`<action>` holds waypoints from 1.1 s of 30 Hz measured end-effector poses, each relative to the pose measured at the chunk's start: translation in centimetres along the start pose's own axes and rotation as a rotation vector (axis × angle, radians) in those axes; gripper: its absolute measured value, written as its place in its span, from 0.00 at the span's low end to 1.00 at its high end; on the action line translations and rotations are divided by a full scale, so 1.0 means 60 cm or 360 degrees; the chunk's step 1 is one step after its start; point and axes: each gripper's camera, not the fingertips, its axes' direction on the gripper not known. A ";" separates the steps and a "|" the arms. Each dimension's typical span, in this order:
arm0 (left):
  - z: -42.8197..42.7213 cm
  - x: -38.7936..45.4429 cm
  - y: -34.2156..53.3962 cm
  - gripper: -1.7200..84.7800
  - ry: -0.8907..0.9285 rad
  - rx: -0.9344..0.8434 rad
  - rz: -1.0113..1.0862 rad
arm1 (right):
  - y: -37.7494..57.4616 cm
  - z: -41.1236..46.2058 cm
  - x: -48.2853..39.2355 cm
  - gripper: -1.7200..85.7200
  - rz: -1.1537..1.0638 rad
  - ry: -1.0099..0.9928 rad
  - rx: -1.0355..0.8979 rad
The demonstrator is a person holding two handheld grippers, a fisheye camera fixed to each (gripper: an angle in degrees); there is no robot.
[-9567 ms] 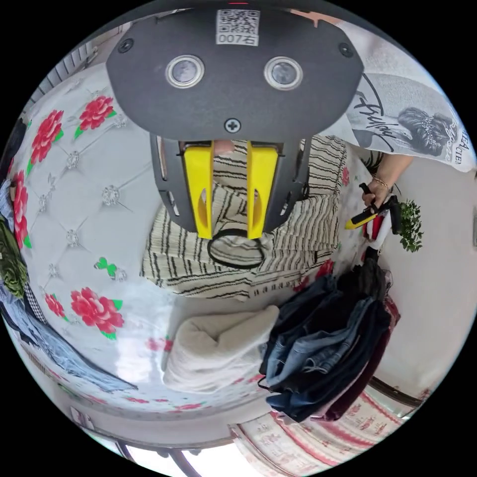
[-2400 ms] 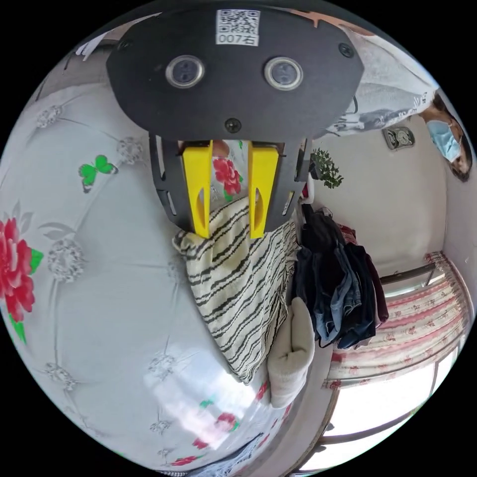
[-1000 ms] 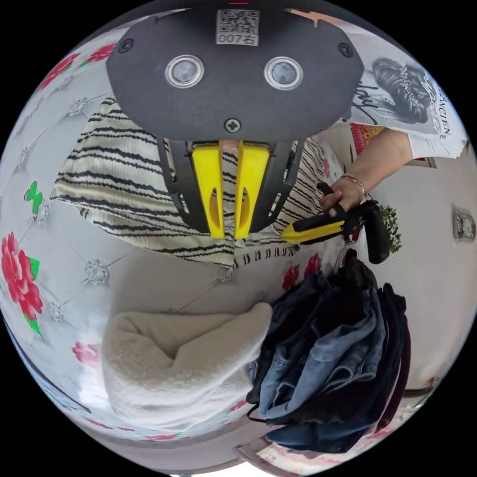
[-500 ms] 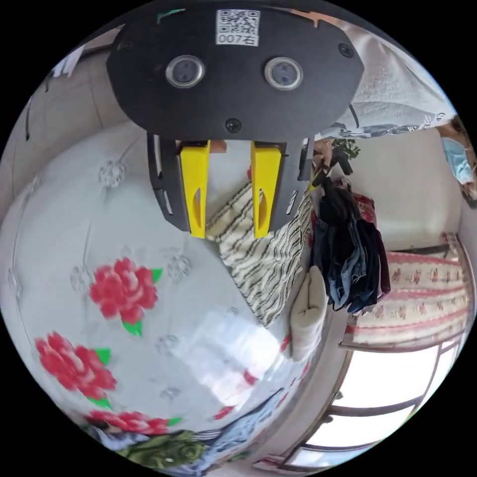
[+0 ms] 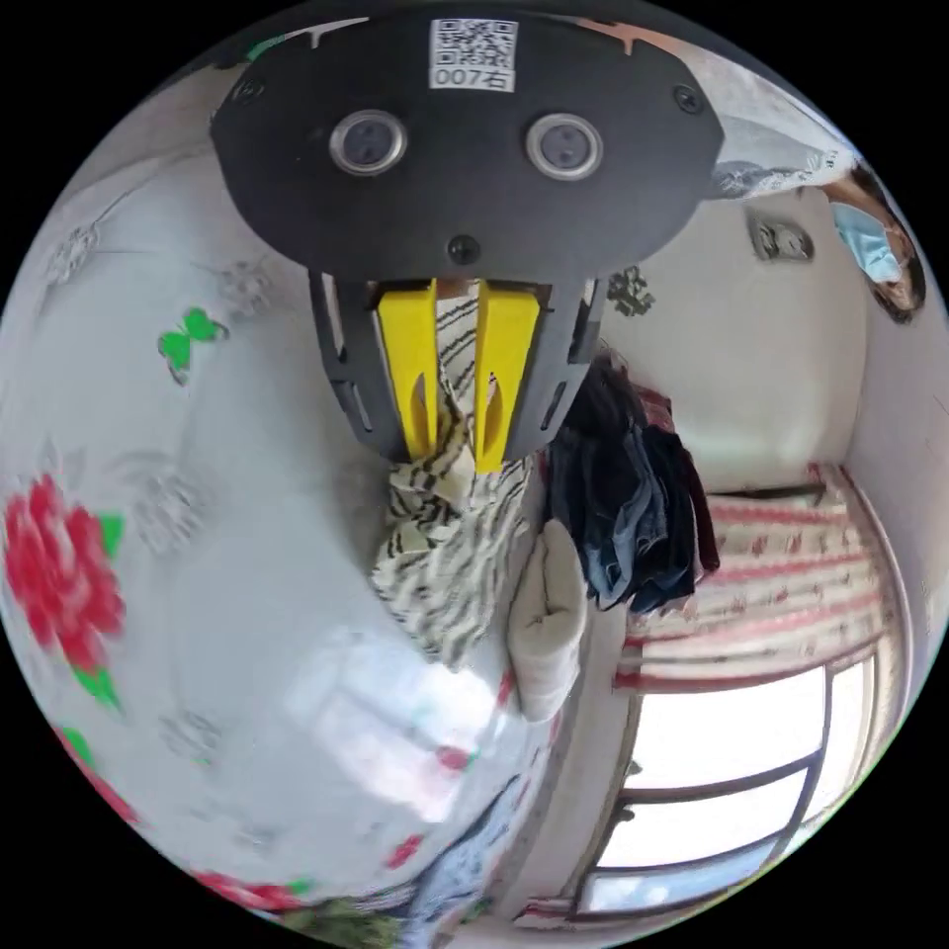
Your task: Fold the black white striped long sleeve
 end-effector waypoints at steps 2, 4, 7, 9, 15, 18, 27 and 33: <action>-0.014 -0.021 0.006 0.07 0.0024 0.0005 -0.0011 | -0.008 0.057 -0.137 0.03 -0.0465 0.0042 -0.0190; -0.030 -0.051 0.015 0.07 0.0054 0.0010 -0.0025 | 0.023 0.117 -0.258 0.03 -0.0897 0.0107 -0.0409; -0.047 -0.088 0.029 0.08 0.0061 0.0008 -0.0033 | 0.134 0.228 -0.411 0.02 -0.1494 0.0138 -0.0784; -0.052 -0.110 0.035 0.08 0.0069 -0.0004 -0.0036 | 0.211 0.300 -0.451 0.03 -0.1682 0.0108 -0.1016; -0.054 -0.184 0.044 0.09 0.0279 -0.0072 -0.0112 | 0.359 0.509 -0.393 0.06 -0.1554 0.0108 -0.1734; -0.058 -0.204 0.046 0.11 0.0358 -0.0107 -0.0064 | 0.309 0.492 -0.361 0.08 -0.1389 0.0121 -0.1641; -0.015 -0.213 -0.002 0.21 0.0687 -0.0433 0.0124 | 0.090 0.307 -0.122 0.13 -0.0390 0.0080 -0.1036; 0.012 -0.207 -0.053 0.14 0.0633 -0.0579 0.0140 | 0.078 0.353 -0.059 0.13 -0.0177 -0.0078 -0.1171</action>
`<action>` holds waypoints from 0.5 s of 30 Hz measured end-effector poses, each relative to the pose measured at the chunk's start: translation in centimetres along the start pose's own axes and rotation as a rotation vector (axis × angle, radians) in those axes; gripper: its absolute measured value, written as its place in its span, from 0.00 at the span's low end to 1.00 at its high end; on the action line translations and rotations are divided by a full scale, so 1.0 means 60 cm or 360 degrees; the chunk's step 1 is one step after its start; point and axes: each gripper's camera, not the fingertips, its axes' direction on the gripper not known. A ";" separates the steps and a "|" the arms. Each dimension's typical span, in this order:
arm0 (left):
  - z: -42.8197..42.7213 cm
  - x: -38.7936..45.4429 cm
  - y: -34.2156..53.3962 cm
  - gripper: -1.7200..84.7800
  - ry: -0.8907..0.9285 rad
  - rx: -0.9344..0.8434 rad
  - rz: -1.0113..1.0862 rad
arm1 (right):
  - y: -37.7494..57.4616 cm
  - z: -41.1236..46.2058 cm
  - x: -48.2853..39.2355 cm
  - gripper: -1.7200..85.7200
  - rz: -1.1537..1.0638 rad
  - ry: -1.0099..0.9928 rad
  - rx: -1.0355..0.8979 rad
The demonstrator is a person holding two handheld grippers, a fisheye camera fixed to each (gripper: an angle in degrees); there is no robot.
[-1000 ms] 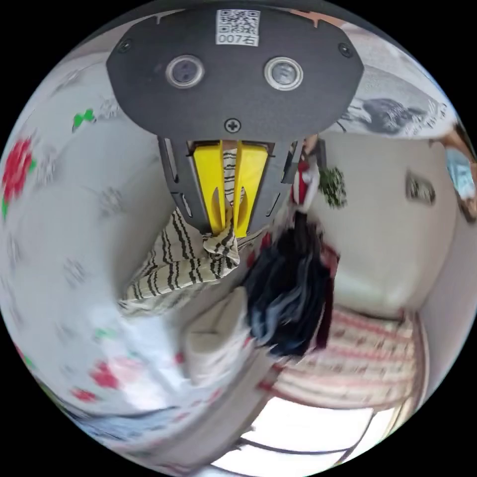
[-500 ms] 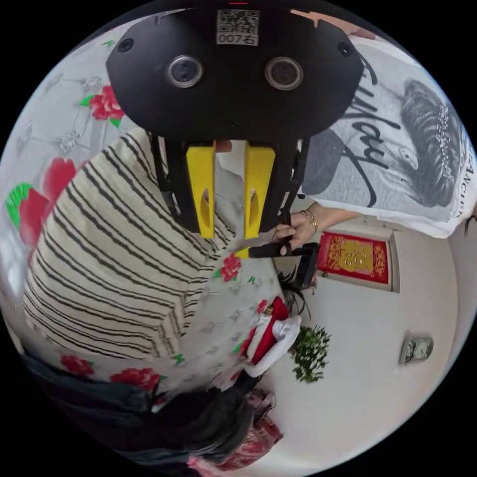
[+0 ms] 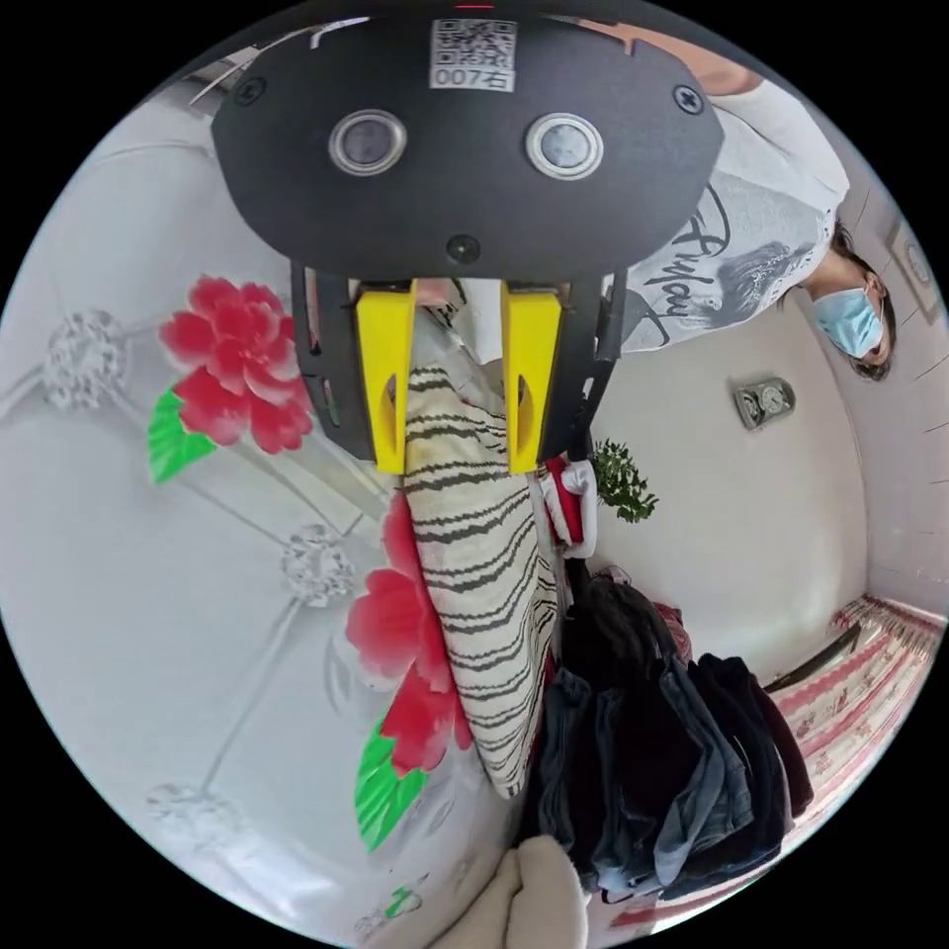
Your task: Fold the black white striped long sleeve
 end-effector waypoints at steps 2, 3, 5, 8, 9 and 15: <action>0.003 -0.013 -0.009 0.09 -0.0001 -0.0015 -0.0072 | -0.023 0.023 -0.015 0.12 -0.0040 0.0015 -0.0128; 0.000 -0.012 -0.011 0.06 0.0030 -0.0014 -0.0071 | -0.026 0.025 -0.022 0.12 -0.0063 0.0005 -0.0150; -0.018 0.011 -0.008 0.06 0.0094 0.0046 0.0020 | -0.028 0.012 -0.063 0.10 -0.0170 -0.0070 -0.0179; -0.069 0.074 0.008 0.05 0.0209 0.0174 0.0203 | -0.011 -0.041 -0.131 0.09 -0.0288 -0.0215 -0.0142; -0.096 0.101 0.014 0.05 0.0263 0.0221 0.0273 | -0.006 -0.053 -0.146 0.09 -0.0306 -0.0247 -0.0136; -0.228 0.260 -0.024 0.04 0.0296 0.0383 0.0687 | -0.009 -0.161 -0.288 0.06 -0.0423 -0.0459 -0.0114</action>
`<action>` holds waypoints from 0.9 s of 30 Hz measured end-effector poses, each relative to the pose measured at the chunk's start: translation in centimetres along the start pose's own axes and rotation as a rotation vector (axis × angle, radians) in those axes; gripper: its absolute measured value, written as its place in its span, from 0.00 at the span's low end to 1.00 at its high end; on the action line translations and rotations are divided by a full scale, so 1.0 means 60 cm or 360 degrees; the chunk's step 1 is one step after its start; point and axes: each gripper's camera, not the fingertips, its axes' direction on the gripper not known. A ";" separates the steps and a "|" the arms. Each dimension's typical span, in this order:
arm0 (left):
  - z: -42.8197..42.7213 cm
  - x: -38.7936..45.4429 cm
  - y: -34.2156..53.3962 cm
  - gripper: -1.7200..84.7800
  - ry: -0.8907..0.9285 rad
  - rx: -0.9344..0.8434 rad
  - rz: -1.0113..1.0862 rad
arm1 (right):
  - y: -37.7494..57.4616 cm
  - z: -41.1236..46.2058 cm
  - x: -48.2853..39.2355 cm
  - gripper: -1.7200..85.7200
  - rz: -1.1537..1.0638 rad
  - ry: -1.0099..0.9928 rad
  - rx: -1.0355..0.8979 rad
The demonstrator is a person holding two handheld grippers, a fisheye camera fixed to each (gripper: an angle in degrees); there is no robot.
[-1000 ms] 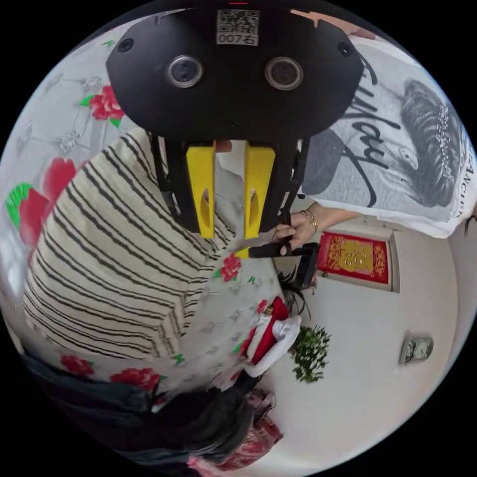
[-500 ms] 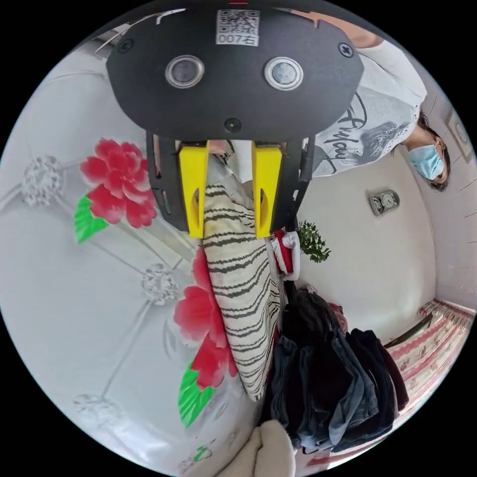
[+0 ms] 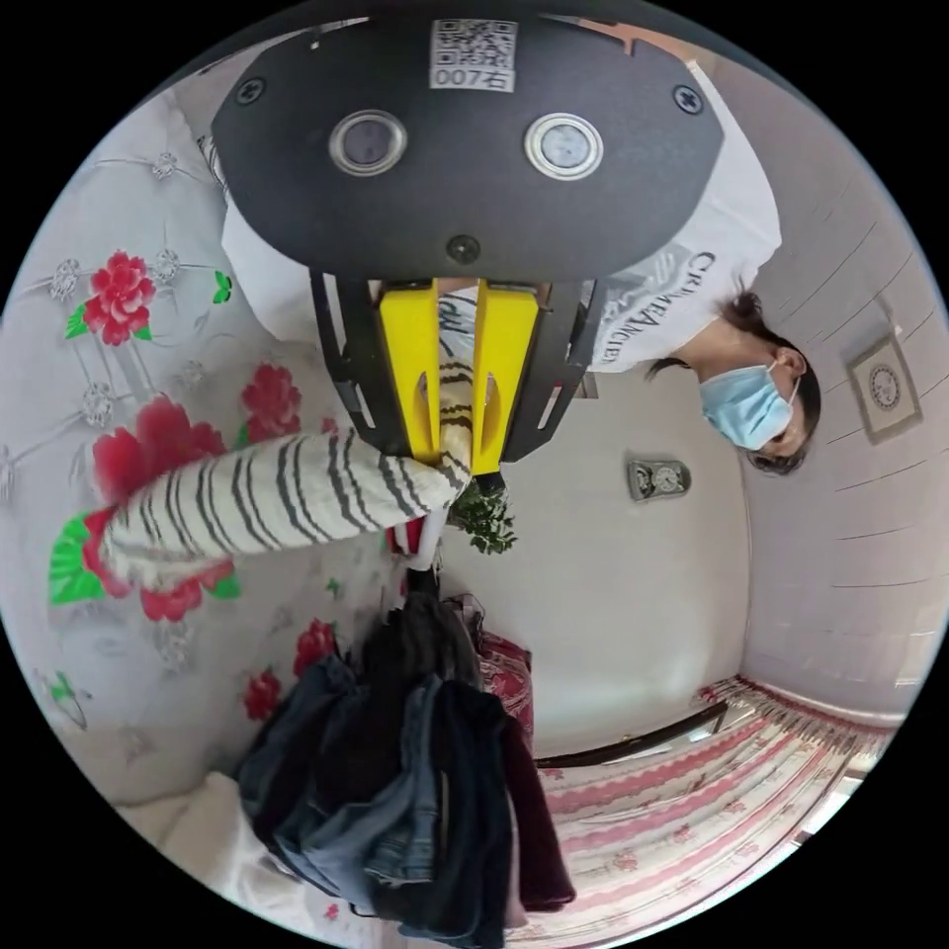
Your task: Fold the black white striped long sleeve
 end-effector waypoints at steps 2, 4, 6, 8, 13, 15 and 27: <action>-0.002 0.026 -0.071 0.04 0.0001 -0.0015 0.0123 | -0.062 -0.018 -0.058 0.05 -0.0016 -0.0001 -0.0042; -0.002 0.072 -0.184 0.04 -0.0004 -0.0004 0.0282 | -0.120 -0.032 -0.118 0.05 -0.0084 0.0018 -0.0067; -0.015 0.136 -0.276 0.04 0.0030 0.0059 0.0468 | -0.176 -0.050 -0.212 0.05 -0.0233 0.0027 -0.0038; -0.044 0.220 -0.361 0.04 0.0069 0.0179 0.0654 | -0.228 -0.069 -0.385 0.05 -0.0598 0.0093 0.0007; -0.101 0.446 -0.506 0.05 -0.0027 0.0436 0.1065 | -0.255 -0.089 -0.652 0.06 -0.1184 0.0274 0.0198; -0.086 0.470 -0.527 0.05 -0.0133 0.0476 0.1092 | -0.272 -0.091 -0.678 0.06 -0.1231 0.0301 0.0268; 0.159 0.078 -0.432 0.13 -0.1139 -0.0004 0.0295 | -0.276 -0.083 -0.259 0.08 -0.0616 0.0954 0.0585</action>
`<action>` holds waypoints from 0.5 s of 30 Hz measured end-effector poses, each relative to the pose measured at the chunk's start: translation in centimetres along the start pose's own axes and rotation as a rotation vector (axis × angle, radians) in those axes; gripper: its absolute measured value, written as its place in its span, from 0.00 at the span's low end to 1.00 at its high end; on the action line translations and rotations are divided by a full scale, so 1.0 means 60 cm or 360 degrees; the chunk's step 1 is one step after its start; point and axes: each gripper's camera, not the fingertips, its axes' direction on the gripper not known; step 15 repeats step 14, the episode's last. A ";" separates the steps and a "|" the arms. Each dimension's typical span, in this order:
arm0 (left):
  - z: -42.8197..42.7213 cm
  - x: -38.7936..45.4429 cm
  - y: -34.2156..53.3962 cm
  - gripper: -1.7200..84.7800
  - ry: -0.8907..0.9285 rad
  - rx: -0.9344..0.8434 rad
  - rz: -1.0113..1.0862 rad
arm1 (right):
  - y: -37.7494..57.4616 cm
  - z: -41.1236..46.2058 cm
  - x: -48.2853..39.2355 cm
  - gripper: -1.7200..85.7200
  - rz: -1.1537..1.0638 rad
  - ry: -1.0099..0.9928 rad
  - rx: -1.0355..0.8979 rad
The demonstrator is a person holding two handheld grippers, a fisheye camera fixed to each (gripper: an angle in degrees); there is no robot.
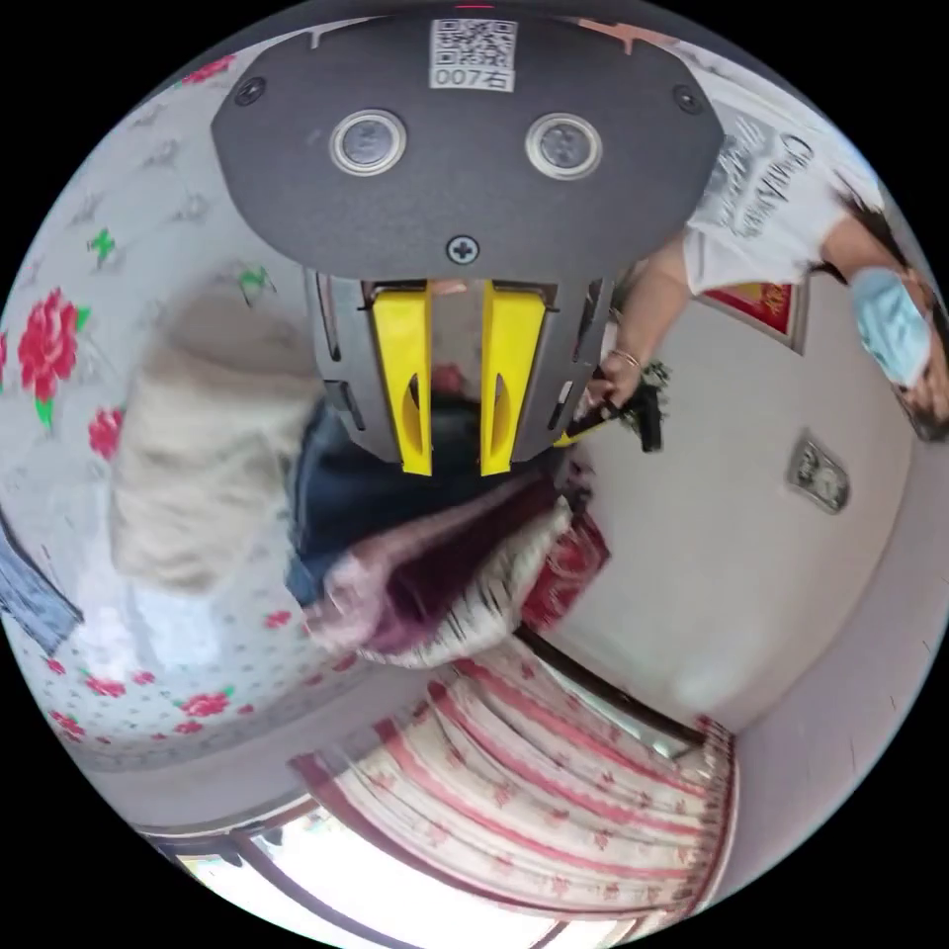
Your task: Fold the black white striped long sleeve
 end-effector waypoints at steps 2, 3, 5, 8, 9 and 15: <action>0.052 -0.005 0.101 0.13 -0.0048 -0.0134 -0.0012 | 0.142 0.030 0.051 0.08 0.0048 0.0310 -0.0254; 0.086 -0.004 0.170 0.12 -0.0034 -0.0237 -0.0040 | 0.180 0.036 0.063 0.08 0.0076 0.0392 -0.0323; 0.133 0.005 0.272 0.12 0.0003 -0.0396 -0.0117 | 0.321 0.051 0.097 0.09 0.0230 0.0625 -0.0608; 0.201 0.053 0.413 0.12 0.0025 -0.0646 -0.0189 | 0.454 0.050 0.094 0.08 0.0354 0.0795 -0.0789; 0.222 0.080 0.454 0.12 0.0029 -0.0723 -0.0188 | 0.474 0.051 0.089 0.08 0.0370 0.0827 -0.0815; 0.273 0.181 0.521 0.09 0.0206 -0.0785 -0.0207 | 0.581 0.099 0.065 0.07 0.0421 0.0928 -0.1045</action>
